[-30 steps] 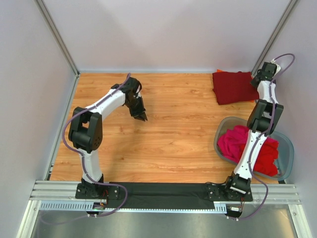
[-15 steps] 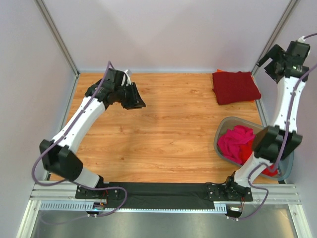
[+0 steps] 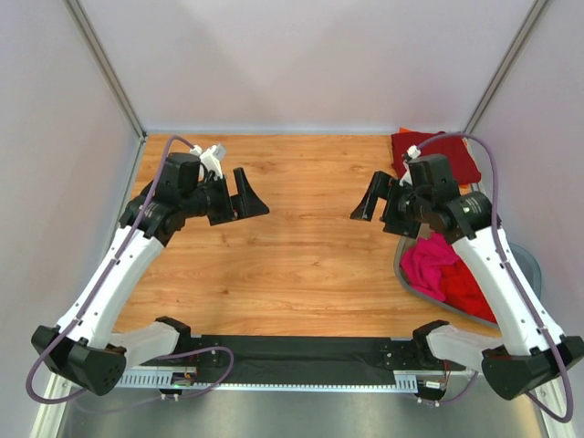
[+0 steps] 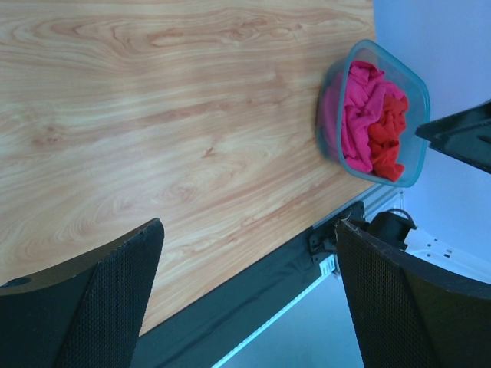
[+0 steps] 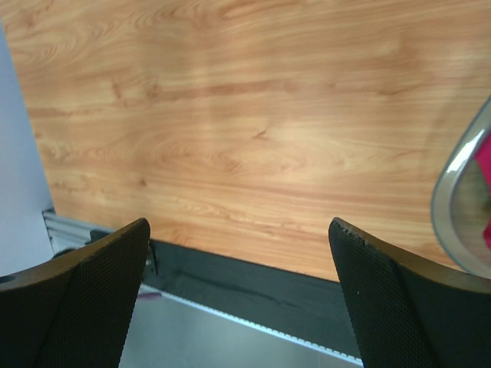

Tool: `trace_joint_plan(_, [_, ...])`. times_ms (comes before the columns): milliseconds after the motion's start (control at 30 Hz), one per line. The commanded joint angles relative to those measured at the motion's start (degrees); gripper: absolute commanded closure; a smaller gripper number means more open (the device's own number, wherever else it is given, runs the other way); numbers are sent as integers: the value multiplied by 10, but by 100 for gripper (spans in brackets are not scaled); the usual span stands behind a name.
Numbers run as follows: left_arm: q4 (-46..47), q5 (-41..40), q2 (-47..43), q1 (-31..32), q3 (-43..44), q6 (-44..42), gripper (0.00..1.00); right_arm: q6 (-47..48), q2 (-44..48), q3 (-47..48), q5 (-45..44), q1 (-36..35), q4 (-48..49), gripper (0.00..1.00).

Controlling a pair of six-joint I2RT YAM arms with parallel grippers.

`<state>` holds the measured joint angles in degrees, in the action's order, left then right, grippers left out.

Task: Fold and stack the t-shirts
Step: Neatly place the folded tshirt to the corner

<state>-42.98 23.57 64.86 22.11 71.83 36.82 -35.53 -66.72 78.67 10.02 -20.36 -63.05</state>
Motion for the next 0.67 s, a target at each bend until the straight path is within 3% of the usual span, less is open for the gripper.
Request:
trace_joint_plan(0, [-35,11,-29,2,6,-25,1,-45,54,1,15,-15,14,0])
trace_joint_plan(233, [-57,4,-63,7,6,-30,3,-73,153,-59,0,-15,78,0])
trace_joint_plan(633, [-58,8,-61,15,48,-35,3,-82,164,-70,-1,-15,99,0])
